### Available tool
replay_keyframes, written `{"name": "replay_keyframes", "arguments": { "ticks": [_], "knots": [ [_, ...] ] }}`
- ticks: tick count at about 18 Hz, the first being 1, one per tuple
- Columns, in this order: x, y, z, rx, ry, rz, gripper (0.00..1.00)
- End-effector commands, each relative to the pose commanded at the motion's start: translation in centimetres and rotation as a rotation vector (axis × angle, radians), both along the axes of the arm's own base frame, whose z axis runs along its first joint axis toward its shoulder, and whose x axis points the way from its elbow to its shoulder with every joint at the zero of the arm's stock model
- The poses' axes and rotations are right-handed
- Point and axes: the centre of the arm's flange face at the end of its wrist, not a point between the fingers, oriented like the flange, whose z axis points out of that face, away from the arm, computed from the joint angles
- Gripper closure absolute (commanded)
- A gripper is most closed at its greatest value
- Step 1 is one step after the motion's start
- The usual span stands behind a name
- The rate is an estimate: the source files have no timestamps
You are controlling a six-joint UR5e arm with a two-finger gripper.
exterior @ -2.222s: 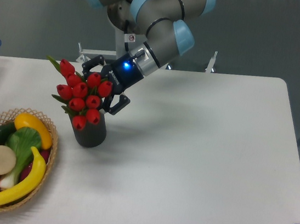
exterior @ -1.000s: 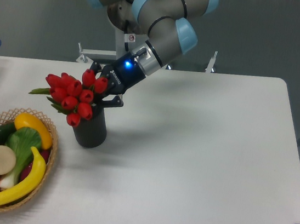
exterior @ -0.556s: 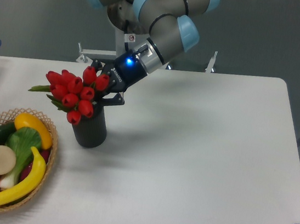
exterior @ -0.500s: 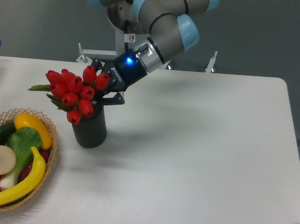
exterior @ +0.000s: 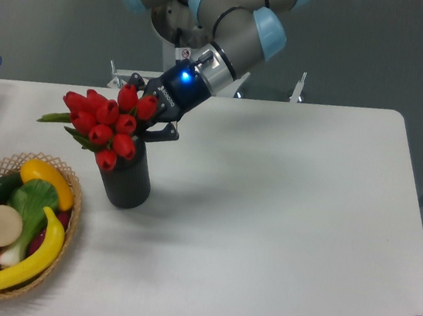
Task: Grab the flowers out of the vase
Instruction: 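Lift the tulips straight up out of the black vase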
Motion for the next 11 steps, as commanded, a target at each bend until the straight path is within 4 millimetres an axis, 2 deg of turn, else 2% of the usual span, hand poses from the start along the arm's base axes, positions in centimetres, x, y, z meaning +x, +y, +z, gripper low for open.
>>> {"name": "replay_keyframes", "arguments": {
  "ticks": [6,11],
  "knots": [
    [1.0,-0.7,2.3,0.008,0.008,0.016,0.74],
    [2.2,-1.5,5.7,0.031,0.031,0.03,0.74]
  ]
}}
